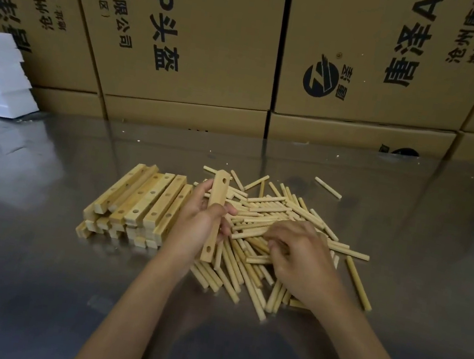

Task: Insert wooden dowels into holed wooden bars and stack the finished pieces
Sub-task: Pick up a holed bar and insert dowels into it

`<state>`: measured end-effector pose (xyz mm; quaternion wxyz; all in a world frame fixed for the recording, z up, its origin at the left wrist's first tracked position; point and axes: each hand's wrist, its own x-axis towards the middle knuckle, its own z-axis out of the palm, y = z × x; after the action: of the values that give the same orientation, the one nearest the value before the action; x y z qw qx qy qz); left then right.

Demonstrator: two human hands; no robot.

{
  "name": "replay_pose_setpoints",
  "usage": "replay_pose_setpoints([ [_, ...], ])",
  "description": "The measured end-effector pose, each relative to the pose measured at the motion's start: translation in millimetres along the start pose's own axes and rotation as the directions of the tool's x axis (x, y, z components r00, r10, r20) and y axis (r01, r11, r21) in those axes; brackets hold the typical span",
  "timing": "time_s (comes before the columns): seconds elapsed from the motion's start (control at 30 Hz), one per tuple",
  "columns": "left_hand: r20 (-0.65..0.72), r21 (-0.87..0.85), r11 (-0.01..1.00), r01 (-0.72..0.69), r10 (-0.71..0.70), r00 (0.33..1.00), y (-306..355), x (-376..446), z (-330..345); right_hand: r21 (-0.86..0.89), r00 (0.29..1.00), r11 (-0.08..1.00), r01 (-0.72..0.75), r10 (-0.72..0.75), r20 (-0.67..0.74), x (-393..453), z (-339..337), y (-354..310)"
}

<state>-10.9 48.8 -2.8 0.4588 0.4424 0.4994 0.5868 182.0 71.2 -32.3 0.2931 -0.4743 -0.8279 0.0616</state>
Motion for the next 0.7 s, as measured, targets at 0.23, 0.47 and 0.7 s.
replay_pose_setpoints([
  [0.23,-0.002,-0.076,0.995,0.061,-0.061,0.998,0.0,2.5,-7.3,-0.057,0.997,0.995,-0.078,0.076,-0.03,3.5,7.3,0.1],
  [0.47,0.026,-0.023,0.995,0.102,-0.102,0.994,-4.3,2.6,-3.3,-0.011,0.999,0.999,-0.043,0.043,-0.023,3.8,8.6,-1.0],
  [0.7,0.08,-0.038,0.99,0.135,-0.132,0.988,-3.0,-0.2,-1.8,-0.081,0.999,0.995,-0.053,0.052,-0.016,2.9,9.6,-0.4],
])
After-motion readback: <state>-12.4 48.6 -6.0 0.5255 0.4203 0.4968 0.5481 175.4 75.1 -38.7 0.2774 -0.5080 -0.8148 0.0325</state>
